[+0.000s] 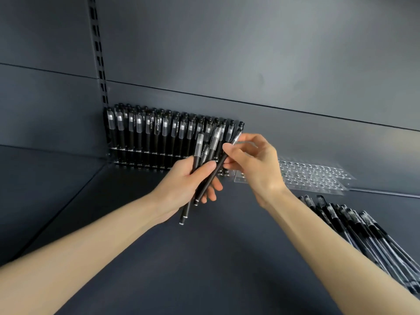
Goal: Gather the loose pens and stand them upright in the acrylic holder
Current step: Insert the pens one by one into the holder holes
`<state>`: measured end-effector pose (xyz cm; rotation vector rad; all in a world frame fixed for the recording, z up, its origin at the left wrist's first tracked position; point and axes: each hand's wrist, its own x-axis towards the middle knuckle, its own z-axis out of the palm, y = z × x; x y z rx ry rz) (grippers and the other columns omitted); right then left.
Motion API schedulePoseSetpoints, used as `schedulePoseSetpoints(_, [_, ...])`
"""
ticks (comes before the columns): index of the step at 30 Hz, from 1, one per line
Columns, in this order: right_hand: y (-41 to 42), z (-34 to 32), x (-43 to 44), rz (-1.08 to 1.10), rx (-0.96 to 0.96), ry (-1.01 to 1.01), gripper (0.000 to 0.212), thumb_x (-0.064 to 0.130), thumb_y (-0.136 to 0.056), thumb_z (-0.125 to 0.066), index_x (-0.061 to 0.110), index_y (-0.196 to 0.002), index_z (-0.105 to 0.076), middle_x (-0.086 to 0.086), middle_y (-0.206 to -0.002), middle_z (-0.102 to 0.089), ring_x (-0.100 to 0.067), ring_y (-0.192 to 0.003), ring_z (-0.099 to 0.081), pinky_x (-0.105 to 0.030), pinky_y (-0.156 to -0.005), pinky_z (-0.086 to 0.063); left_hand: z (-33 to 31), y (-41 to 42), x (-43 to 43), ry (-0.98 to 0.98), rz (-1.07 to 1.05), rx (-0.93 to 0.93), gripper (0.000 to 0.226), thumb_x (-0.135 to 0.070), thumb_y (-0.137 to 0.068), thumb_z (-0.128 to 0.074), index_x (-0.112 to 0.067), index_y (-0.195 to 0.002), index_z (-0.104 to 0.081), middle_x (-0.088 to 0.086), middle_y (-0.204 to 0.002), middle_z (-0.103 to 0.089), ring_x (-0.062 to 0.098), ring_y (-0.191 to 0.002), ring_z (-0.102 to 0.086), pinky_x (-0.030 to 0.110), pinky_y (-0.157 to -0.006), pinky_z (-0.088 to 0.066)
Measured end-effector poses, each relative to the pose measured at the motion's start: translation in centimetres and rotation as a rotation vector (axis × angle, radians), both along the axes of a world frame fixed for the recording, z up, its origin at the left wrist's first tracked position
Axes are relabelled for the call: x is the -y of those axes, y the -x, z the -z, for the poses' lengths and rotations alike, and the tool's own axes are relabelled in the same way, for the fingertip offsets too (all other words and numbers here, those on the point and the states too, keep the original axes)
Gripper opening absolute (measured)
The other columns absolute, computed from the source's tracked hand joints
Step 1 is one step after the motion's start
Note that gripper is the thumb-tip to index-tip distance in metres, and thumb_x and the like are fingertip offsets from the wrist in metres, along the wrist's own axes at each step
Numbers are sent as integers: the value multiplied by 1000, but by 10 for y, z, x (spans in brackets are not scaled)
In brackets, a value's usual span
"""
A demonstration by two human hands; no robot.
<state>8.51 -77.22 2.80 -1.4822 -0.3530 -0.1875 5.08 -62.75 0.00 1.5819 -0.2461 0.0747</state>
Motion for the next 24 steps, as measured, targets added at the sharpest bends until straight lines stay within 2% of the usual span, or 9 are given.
schedulePoseSetpoints(4, [-17,-10,-15,125,126,109,26,3,-90,-59,16,-108,-46,-11,-89,-65,-18,-75,-68,-33,-75,-58,-4,-19,-15,-13,-76,-19,21,-27,-99,-46,-9,-102,-56,9,-83,-69,17,-71,-66,29,-57,-54])
schedulePoseSetpoints(7, [-28,-15,-20,273,284,179,31,4,-92,-56,22,-113,-44,-11,-92,-66,-22,-80,-67,-44,-80,-56,0,-35,-25,-115,-226,71,19,-28,-99,-45,-13,-96,-56,2,-87,-62,10,-77,-61,32,-64,-59])
schedulePoseSetpoints(11, [-41,-17,-23,411,438,315,38,3,-92,-55,17,-127,-47,11,-93,-54,-25,-81,-64,-36,-75,-56,3,-37,-28,-61,-244,139,21,-30,-99,-43,-13,-94,-54,1,-68,-55,10,-54,-52,27,-52,-51])
schedulePoseSetpoints(14, [-48,-12,-27,434,493,357,42,1,-91,-56,17,-128,-47,13,-91,-53,-28,-82,-64,-41,-77,-56,7,-37,-29,-72,-253,157,24,-30,-100,-44,-8,-93,-51,-4,-53,-46,6,-40,-39,21,-42,-37])
schedulePoseSetpoints(16, [-51,-8,-29,433,523,377,42,0,-91,-56,18,-128,-46,12,-90,-53,-27,-80,-64,-35,-74,-55,8,-39,-31,-40,-253,138,26,-29,-100,-44,-5,-93,-50,-6,-50,-42,4,-38,-34,16,-41,-30])
schedulePoseSetpoints(19, [-53,-3,-30,434,582,421,38,1,-91,-57,15,-125,-48,15,-90,-53,-16,-75,-62,-22,-66,-50,8,-38,-31,9,-230,116,21,-26,-99,-45,-8,-91,-53,-5,-48,-41,6,-39,-35,18,-41,-32])
schedulePoseSetpoints(21, [-54,-2,-30,437,597,426,36,2,-91,-57,15,-124,-48,16,-90,-53,-13,-74,-61,-23,-66,-52,8,-37,-30,16,-211,110,20,-26,-99,-45,-11,-89,-53,-4,-48,-42,9,-40,-36,23,-42,-35])
schedulePoseSetpoints(24, [-53,-5,-29,447,611,379,35,4,-91,-58,22,-119,-48,13,-91,-54,-17,-77,-64,-30,-70,-55,9,-36,-28,22,-187,99,21,-26,-99,-45,-9,-91,-53,-3,-48,-42,10,-40,-36,27,-43,-35])
